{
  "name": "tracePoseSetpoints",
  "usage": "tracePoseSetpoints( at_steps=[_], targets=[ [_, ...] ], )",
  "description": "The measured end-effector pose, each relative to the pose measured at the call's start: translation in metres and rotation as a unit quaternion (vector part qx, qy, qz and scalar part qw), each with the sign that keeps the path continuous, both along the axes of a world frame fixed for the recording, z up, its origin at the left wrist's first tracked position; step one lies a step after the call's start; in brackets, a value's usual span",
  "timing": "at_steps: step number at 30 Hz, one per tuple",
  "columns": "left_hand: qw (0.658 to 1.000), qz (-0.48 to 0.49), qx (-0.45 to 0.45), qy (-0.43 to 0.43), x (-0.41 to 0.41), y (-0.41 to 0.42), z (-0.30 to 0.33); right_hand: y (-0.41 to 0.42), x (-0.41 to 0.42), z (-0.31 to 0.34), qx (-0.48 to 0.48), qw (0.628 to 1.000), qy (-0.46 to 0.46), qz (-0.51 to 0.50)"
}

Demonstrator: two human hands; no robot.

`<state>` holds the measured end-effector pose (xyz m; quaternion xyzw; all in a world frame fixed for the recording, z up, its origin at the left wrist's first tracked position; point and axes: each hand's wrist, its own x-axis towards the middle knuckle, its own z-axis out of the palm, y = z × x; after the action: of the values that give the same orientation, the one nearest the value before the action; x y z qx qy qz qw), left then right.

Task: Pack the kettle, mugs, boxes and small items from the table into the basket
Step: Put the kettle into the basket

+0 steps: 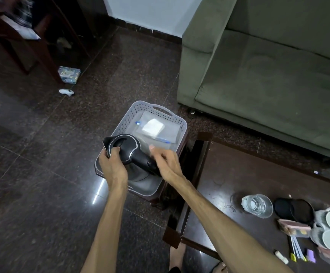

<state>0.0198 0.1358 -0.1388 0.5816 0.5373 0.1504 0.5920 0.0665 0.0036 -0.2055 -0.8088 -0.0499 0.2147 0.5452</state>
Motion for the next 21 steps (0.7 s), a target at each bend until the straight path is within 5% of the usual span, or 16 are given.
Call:
tracePoseSetpoints(
  at_steps=[3,6,11,17,21],
  targets=[
    [0.988,-0.006,0.155,0.020,0.000,-0.004,-0.001,0.001,0.029,-0.007,-0.129,0.987,-0.083,-0.058],
    [0.951,-0.046,0.304,-0.037,0.017,-0.012,0.006,0.004,0.063,-0.013,-0.246,0.965,-0.091,0.003],
    [0.934,-0.161,0.316,-0.048,0.054,-0.026,0.010,0.012,0.092,-0.038,-0.414,0.884,-0.137,0.170],
    [0.903,-0.242,0.351,0.050,0.070,-0.024,-0.002,0.011,0.104,-0.060,-0.441,0.862,-0.195,0.154],
    [0.885,-0.265,0.373,0.082,0.068,-0.028,-0.001,0.003,0.095,-0.042,-0.315,0.928,-0.200,0.016]
  ],
)
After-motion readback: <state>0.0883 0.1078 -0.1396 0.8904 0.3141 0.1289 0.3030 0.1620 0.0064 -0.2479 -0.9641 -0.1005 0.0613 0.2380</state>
